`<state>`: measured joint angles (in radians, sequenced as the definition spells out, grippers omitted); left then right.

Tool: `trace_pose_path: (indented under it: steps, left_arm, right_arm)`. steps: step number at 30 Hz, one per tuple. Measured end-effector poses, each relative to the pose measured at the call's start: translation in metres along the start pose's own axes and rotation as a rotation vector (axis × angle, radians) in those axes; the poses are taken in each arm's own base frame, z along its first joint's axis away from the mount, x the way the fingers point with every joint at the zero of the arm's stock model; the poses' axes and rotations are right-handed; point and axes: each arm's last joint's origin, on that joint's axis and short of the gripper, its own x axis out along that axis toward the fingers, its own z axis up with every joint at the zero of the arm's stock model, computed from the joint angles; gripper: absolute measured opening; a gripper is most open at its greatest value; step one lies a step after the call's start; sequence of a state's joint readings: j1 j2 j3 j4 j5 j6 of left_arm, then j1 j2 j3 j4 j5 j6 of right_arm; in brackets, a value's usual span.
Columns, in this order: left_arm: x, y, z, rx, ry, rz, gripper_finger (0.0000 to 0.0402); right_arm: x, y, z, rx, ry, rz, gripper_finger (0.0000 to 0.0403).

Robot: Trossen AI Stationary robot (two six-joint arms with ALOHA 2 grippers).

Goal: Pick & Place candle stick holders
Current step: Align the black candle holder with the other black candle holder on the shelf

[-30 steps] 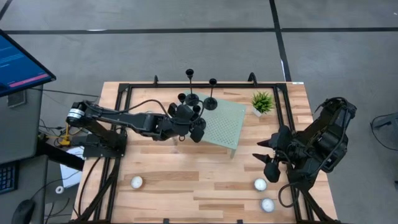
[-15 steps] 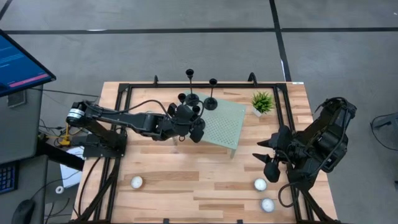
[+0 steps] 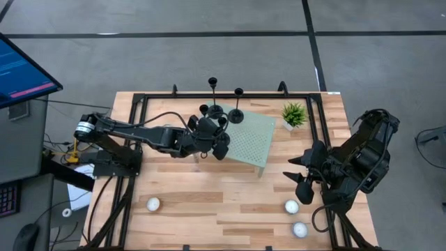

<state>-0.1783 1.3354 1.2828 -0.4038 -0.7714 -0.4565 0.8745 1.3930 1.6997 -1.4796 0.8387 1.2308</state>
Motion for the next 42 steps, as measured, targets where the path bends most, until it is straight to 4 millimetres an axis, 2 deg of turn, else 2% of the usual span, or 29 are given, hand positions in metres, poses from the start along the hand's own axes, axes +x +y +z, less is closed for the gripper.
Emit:
trace_pose_path:
  steps: [8, 16, 20, 33, 42]
  left_arm:
    - [0.0, 0.0, 0.0, 0.028, -0.002, 0.002, 0.0077]
    - [0.0, 0.001, 0.003, 0.065, -0.019, 0.0, 0.0148]
    - [0.001, 0.002, 0.004, 0.063, -0.02, 0.001, 0.0169]
    - [0.0, 0.0, 0.006, 0.048, -0.041, -0.015, 0.0173]
    - [-0.016, 0.008, 0.019, 0.029, -0.085, -0.041, 0.0173]
  right_arm:
    - [0.0, 0.0, 0.0, 0.0, 0.0, 0.0, 0.0209]
    - [0.0, 0.0, 0.0, -0.003, 0.001, 0.0, 0.0209]
    - [0.0, 0.0, 0.0, -0.002, 0.001, 0.0, 0.0209]
    - [0.0, 0.0, 0.0, -0.002, 0.001, -0.001, 0.0209]
    - [0.0, 0.0, 0.0, -0.001, 0.001, 0.0, 0.0209]
